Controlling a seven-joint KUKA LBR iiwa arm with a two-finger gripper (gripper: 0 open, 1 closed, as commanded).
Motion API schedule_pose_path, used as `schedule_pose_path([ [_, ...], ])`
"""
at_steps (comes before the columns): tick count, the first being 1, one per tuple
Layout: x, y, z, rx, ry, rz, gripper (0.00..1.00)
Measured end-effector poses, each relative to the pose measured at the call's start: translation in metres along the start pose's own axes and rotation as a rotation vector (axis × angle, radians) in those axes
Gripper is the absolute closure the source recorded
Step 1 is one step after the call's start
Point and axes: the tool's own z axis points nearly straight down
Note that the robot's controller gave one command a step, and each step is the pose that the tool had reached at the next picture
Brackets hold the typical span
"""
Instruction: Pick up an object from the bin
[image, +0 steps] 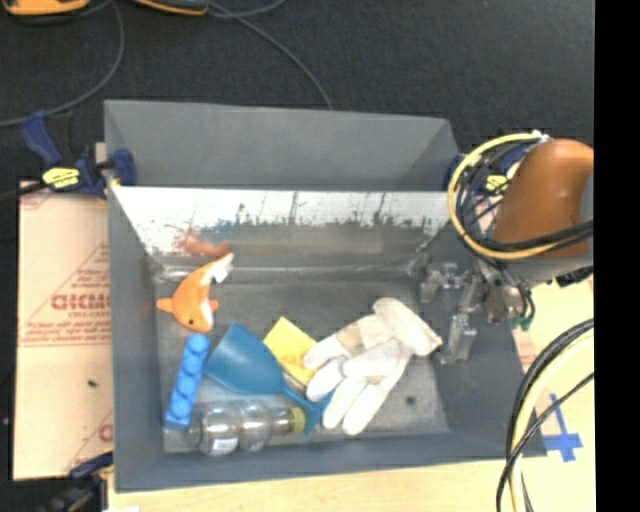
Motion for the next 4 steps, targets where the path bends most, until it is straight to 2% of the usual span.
schedule_pose_path([
  [1, -0.002, 0.001, -0.005, 0.002, -0.008, -0.004, 0.0],
  [2, -0.005, 0.041, 0.06, 0.0, -0.007, 0.131, 0.0],
  [3, 0.012, 0.053, 0.078, 0.003, -0.02, 0.358, 1.0],
  [4, 0.012, 0.053, 0.078, 0.003, -0.02, 0.358, 1.0],
])
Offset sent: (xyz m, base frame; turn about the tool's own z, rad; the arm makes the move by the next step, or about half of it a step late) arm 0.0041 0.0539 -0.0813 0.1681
